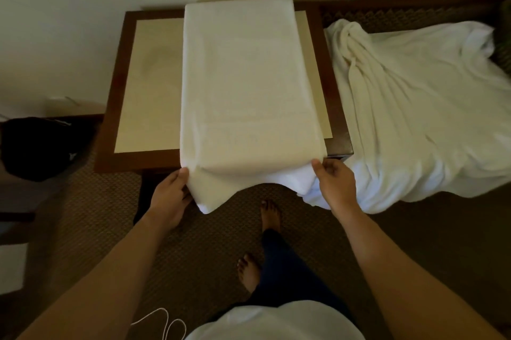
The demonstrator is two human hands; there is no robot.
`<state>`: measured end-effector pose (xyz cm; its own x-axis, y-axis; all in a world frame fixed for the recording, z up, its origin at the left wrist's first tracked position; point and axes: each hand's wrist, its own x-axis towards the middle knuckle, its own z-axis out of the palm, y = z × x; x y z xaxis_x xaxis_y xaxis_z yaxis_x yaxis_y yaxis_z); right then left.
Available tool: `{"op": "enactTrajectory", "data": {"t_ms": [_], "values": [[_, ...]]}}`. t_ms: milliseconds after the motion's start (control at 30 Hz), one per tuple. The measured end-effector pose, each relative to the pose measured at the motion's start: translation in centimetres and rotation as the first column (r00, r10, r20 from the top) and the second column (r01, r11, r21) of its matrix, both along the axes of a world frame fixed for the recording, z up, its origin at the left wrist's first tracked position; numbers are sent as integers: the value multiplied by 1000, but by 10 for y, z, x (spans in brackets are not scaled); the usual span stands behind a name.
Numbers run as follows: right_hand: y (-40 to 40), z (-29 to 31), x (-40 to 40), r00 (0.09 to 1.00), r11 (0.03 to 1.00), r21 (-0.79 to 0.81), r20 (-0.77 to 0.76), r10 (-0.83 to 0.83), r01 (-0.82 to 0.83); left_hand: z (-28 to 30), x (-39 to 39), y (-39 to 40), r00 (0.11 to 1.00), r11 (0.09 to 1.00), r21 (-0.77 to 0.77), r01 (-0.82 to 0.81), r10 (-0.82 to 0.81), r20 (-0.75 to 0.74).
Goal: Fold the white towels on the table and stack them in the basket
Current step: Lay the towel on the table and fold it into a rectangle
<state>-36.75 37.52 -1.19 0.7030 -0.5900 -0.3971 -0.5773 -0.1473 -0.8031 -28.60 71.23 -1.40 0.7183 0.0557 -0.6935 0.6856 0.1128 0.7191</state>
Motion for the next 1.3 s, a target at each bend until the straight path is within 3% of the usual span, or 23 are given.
{"op": "enactTrajectory", "data": {"t_ms": [133, 200, 300, 367, 600, 900, 1067, 1300], "values": [[-6, 5, -4, 997, 999, -9, 53, 49, -49, -1, 1, -3, 998, 998, 29, -50, 49, 27], [-12, 9, -5, 995, 997, -48, 70, 68, -65, -2, 2, -7, 996, 981, 178, -71, 61, 65], [-20, 4, -4, 997, 988, -145, 51, 66, -58, -2, 0, -14, 992, 873, 487, -29, -36, 124], [-20, -6, -2, 999, 986, -162, 7, 44, -43, -3, -2, -20, 989, 833, 551, -39, -45, 138], [-15, -20, 5, 999, 998, -68, -44, -21, 18, -15, -2, -14, 991, 878, 479, -6, -58, 118], [-23, -20, 6, 980, 951, 239, 12, 197, -194, -17, -14, -10, 972, 942, 245, 230, -237, -2], [-26, -16, 0, 951, 918, 264, -8, 309, -296, -20, -23, -2, 969, 924, 298, 240, -244, -24], [-18, -2, -35, 954, 933, 225, -38, 298, -282, 10, -54, 1, 957, 872, 429, 237, -285, 52]]}}
